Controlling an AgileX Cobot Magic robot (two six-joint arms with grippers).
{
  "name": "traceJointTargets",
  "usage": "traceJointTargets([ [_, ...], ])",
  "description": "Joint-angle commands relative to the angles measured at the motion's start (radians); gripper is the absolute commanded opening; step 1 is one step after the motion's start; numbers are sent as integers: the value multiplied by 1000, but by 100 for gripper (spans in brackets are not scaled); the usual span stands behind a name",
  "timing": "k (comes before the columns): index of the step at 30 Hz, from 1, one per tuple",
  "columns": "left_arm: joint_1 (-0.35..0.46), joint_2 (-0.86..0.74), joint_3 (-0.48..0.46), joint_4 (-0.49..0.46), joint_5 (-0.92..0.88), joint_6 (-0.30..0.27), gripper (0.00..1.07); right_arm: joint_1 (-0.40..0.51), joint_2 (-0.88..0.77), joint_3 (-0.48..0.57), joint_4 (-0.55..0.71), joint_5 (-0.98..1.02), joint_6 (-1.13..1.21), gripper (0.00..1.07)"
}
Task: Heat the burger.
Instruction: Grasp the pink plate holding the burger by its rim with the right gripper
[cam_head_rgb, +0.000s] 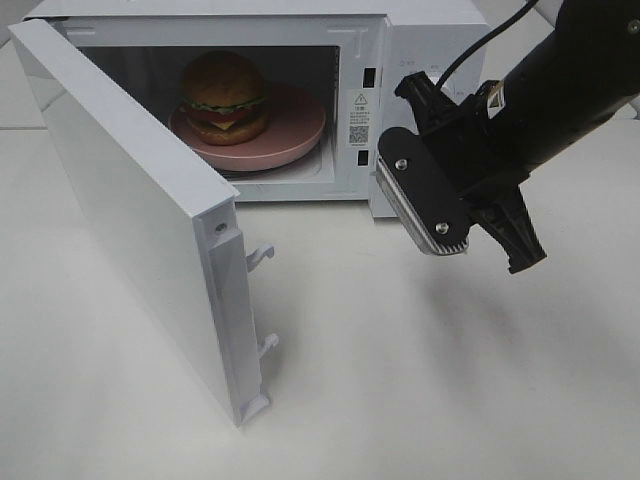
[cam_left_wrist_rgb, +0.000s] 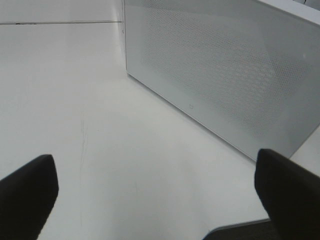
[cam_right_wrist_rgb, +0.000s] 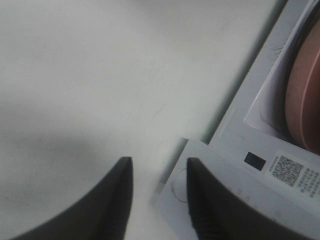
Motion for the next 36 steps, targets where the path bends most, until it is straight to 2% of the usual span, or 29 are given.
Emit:
traceJointTargets([
  [1,3,-17,3,-6,-11,-2,100,0,8,-10,0,-39,19,68],
  [2,3,-17,3,-6,-11,-2,100,0,8,-10,0,-39,19,68],
  [4,3,-17,3,-6,-11,-2,100,18,31,-17,-8,-55,68,82],
  [6,3,-17,3,-6,-11,-2,100,27,44,-27,-8,-56,81,83],
  [13,3,-17,3,-6,-11,-2,100,70,132,-122,12,-62,90,81],
  [20,3,-17,3,-6,-11,-2,100,70,209,-214,111,-66,10,81],
  [36,3,-17,3,-6,-11,-2,100,70,324,-368,135,-70,-4,80],
])
